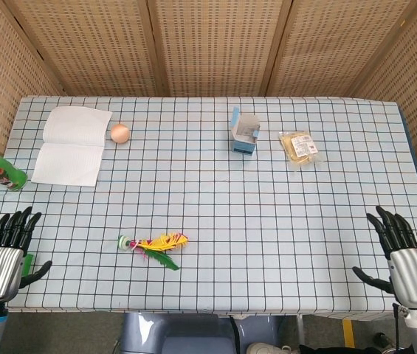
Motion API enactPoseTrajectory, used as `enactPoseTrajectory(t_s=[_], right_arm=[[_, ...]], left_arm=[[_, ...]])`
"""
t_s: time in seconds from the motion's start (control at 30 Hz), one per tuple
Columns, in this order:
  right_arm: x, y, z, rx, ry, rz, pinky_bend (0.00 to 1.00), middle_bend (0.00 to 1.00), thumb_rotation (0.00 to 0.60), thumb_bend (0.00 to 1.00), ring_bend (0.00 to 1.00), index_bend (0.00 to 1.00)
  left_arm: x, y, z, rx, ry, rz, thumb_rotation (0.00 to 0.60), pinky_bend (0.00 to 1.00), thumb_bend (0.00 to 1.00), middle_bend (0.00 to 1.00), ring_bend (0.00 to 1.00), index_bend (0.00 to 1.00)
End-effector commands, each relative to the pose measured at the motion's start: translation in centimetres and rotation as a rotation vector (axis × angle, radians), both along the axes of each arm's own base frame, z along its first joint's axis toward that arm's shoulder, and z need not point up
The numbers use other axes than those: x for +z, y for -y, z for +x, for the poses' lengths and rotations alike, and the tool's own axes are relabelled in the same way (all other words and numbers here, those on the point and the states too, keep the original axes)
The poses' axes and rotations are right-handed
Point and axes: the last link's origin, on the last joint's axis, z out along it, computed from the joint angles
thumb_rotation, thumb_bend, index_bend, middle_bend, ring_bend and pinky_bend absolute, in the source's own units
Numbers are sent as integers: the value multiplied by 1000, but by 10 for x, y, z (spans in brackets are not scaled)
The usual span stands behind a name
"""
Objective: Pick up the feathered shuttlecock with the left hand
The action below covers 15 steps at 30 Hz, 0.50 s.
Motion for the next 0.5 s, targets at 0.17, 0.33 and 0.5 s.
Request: enactPoseTrajectory(t_s=[0.17, 0.33, 0.5], right_arm=[[0, -1, 1, 4, 2, 3, 80, 0, 600, 44, 0, 18], [-1, -1, 1, 3, 0, 9, 80, 0, 600, 44, 0, 18], [0, -2, 2, 4, 4, 7, 80, 0, 600, 44, 0, 18]], left_arm=[[-3, 0, 4, -2, 12, -17, 600, 0, 188, 0, 0, 69], [-7, -7, 18, 0, 77, -55, 600, 0, 202, 0, 0, 141], [-10, -24, 38, 7, 96, -100, 600, 0, 238, 0, 0, 285]])
